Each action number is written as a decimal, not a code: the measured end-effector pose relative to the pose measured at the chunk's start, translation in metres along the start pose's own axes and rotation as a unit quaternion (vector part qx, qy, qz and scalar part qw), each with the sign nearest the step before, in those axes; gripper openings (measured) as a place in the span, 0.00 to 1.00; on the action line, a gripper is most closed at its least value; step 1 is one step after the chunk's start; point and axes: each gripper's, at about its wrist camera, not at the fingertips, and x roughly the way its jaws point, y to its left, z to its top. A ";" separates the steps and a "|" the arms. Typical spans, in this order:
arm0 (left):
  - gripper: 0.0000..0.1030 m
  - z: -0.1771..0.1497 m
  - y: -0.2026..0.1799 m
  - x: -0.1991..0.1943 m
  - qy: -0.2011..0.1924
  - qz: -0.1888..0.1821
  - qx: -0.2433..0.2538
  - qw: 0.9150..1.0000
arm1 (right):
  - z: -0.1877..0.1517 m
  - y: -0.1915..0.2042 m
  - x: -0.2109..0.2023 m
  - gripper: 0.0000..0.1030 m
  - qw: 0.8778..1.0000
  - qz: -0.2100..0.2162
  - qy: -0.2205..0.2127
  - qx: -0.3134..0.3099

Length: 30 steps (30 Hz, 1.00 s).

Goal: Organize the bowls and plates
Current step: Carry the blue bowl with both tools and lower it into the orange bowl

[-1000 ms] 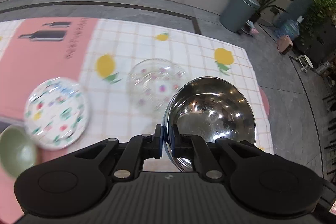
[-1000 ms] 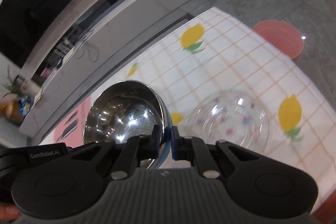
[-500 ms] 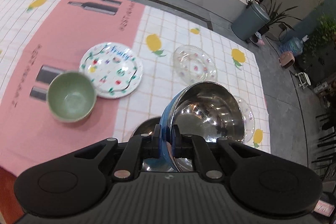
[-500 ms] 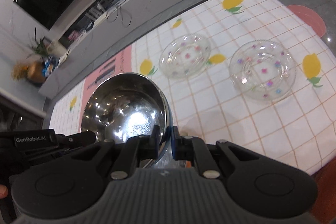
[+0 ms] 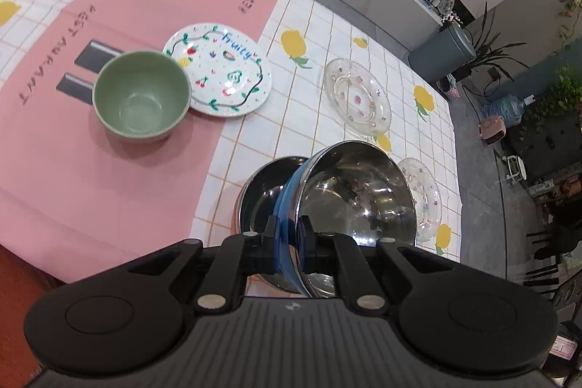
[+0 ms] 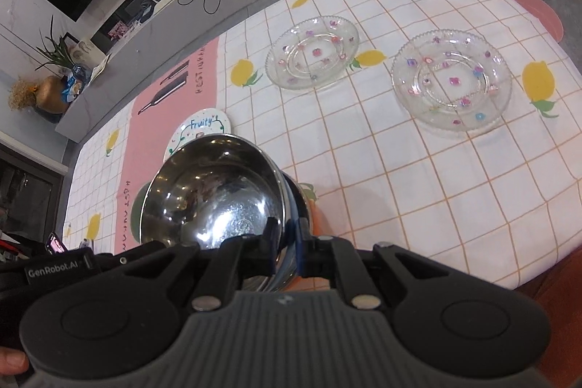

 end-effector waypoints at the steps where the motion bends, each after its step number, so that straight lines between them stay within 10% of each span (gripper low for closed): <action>1: 0.10 -0.002 0.001 0.002 0.002 0.001 -0.001 1.000 | 0.000 -0.001 0.001 0.07 1.000 -0.002 0.000 0.000; 30: 0.10 -0.003 0.009 0.039 0.030 0.033 -0.003 0.999 | 0.006 -0.010 0.037 0.07 0.999 -0.025 0.020 0.010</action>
